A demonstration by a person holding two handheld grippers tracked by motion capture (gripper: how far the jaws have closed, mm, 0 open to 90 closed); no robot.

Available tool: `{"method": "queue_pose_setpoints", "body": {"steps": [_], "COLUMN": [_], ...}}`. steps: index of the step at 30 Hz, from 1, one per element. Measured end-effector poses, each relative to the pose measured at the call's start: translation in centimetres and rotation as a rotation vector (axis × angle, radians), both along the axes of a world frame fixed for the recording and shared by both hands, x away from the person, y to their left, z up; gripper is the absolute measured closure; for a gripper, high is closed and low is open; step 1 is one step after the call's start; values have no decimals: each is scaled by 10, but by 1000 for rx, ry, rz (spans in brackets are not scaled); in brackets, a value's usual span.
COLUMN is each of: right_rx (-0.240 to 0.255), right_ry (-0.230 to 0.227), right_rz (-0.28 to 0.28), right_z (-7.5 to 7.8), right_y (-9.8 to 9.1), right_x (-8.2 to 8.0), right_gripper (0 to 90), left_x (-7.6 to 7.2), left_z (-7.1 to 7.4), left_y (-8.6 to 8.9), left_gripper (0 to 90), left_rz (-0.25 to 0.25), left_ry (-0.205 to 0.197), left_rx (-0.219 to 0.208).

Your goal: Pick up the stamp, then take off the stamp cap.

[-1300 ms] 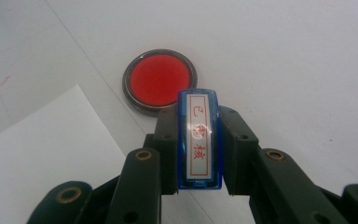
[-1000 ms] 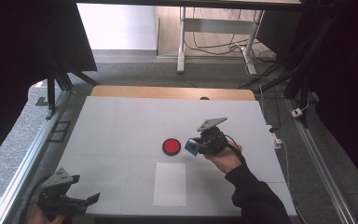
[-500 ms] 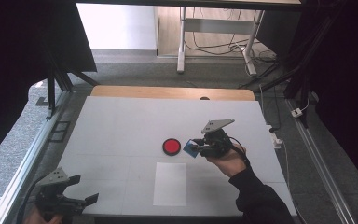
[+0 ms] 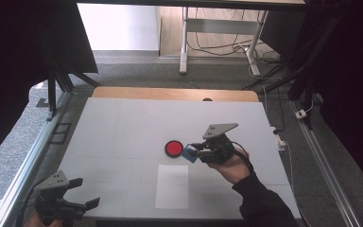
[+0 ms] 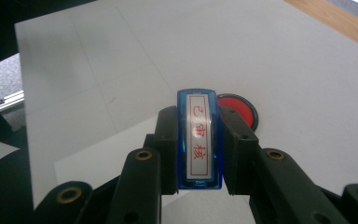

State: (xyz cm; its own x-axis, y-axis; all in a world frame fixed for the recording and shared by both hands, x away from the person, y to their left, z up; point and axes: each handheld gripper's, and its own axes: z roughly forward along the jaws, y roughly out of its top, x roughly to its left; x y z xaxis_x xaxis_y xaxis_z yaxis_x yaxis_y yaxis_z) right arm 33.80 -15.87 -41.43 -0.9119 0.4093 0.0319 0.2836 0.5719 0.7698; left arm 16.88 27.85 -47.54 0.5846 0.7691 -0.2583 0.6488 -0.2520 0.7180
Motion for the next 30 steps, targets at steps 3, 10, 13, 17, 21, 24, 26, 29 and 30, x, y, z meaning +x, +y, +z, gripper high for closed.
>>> {"method": "queue_pose_setpoints", "body": {"steps": [3,10,13,17,21,24,26,29,30], "right_rx": [9,48,53,53,43,49,50,57,58], "right_ry": [-4,3,3,-6,-1,3,5,8,10], "right_rz": [29,85,95,122,122,116,109,108,108], "right_z": [2,9,11,11,10,10,10,10,11], "right_y": [3,12,14,18,19,18,18,18,18], "right_x": [-4,-15,-18,-22,-22,-21,-20,-20,-20], "right_gripper": [716,716,716,716,716,716,716,716,716], "left_x": [0,0,0,0,0,0,0,1,1], "left_z": [0,0,-1,0,0,1,1,4,4], "left_y": [0,0,0,0,1,1,0,-1,-2], "left_gripper": [10,8,7,4,3,0,0,0,0], "left_rz": [-2,1,1,-4,-8,-14,-20,-26,-26], "left_ry": [-1,5,6,5,-2,-3,-10,-23,-26], "left_rx": [3,1,-2,-7,-15,-16,-22,-16,-14]}}
